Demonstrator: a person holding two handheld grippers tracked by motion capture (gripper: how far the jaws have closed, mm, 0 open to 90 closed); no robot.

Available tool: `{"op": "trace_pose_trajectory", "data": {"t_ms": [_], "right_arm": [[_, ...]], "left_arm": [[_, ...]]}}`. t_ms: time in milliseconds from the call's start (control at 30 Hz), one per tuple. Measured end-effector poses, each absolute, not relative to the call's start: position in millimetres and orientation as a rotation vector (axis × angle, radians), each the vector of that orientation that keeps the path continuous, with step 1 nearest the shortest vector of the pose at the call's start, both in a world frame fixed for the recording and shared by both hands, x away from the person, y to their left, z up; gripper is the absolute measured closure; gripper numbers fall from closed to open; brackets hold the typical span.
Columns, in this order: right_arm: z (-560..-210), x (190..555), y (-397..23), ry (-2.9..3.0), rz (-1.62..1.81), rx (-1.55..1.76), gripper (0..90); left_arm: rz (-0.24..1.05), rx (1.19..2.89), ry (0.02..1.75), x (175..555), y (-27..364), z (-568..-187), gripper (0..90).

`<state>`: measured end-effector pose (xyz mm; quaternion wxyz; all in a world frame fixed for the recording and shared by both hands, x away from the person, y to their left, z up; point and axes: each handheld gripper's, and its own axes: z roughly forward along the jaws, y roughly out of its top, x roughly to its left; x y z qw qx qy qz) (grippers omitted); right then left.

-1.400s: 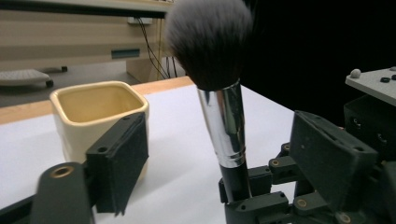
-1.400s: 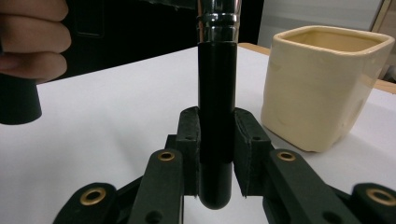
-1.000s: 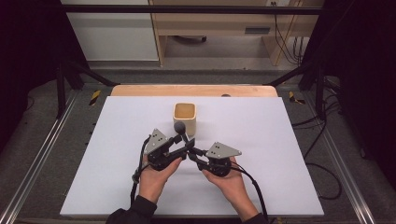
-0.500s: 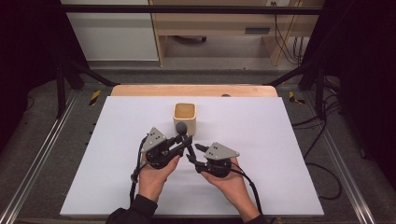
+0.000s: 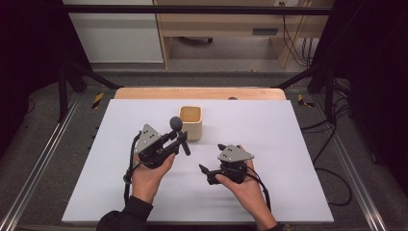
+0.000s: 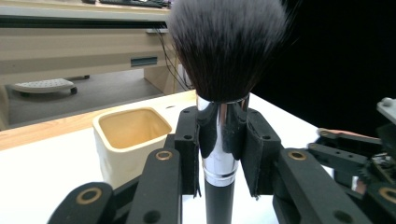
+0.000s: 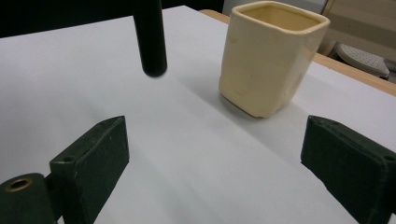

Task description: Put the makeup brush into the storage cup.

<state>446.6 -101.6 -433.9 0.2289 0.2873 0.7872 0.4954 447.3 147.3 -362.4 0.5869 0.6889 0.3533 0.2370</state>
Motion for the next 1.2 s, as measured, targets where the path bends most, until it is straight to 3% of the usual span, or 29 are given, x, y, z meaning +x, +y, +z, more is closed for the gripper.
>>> {"op": "trace_pose_trajectory", "data": {"t_ms": [600, 1200], "right_arm": [[-425.8, 442.2, -145.6, 2.022, 1.360, 0.862, 5.5], [-445.9, 440.7, -193.8, 1.914, 1.340, 1.026, 5.1]], "left_arm": [[0.627, 1.608, 0.806, 448.6, 160.5, -336.2, 70.2], [0.644, 1.612, 0.841, 474.3, 157.4, -329.6, 70.2]]}}
